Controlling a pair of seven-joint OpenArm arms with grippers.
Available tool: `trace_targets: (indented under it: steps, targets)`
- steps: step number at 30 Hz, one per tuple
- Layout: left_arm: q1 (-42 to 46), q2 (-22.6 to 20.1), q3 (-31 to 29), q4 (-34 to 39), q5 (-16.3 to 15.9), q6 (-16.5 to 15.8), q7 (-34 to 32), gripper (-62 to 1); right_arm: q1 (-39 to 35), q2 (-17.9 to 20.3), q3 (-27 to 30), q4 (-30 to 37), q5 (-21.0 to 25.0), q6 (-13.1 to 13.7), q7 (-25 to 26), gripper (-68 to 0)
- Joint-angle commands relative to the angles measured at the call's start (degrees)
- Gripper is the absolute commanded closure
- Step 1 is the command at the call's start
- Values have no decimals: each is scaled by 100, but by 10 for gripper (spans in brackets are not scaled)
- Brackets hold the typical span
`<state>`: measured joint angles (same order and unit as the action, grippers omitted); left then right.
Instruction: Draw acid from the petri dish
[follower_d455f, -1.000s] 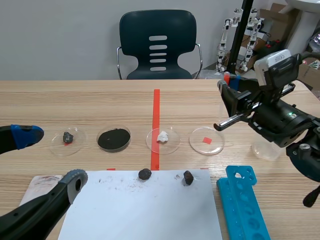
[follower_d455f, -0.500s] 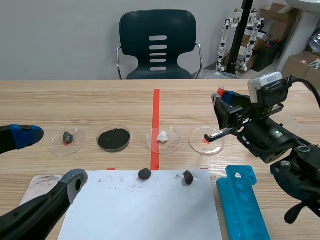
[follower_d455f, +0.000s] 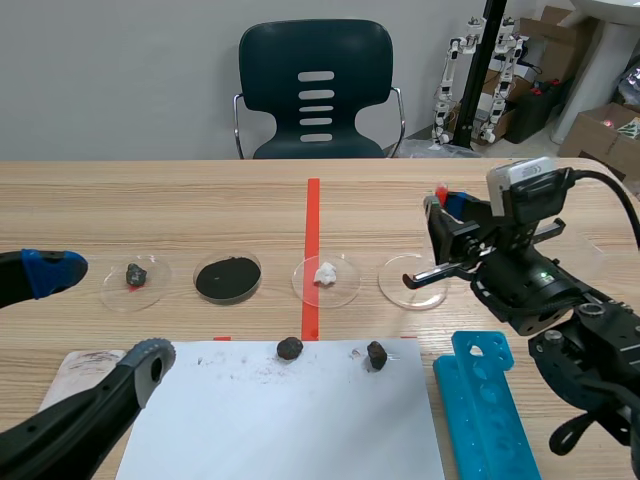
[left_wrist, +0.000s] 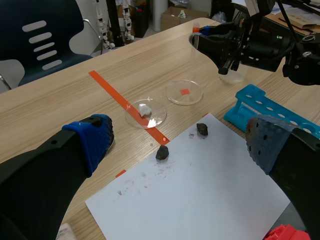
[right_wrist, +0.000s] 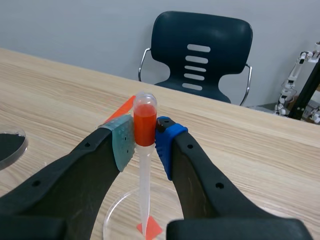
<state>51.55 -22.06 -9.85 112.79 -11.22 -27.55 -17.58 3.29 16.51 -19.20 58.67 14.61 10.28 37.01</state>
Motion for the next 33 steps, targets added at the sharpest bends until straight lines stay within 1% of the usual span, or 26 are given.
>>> trace_targets:
  steps: [1, 8, 11, 17, 24, 33]
  targets:
    - [0, 13, 7, 35, -79, -11, -81, -559, 149, -2, 44, 20, 39, -2, 107, -110]
    - [0, 13, 7, 35, -79, -11, -79, -559, 221, -37, 44, -101, 22, 2, 221, -110]
    - [0, 13, 7, 35, -79, -11, -79, -559, 358, -125, 44, -295, -114, 7, 221, -110]
    - [0, 13, 7, 35, -79, -11, -79, -559, 527, -212, 44, -586, -133, 9, 348, -110]
    - [0, 13, 7, 35, -81, -11, -79, -559, 527, -225, 44, -708, -131, 24, 376, -110]
    - [0, 13, 7, 35, -79, -11, -81, -559, 527, -223, 44, -710, -131, 20, 428, -110]
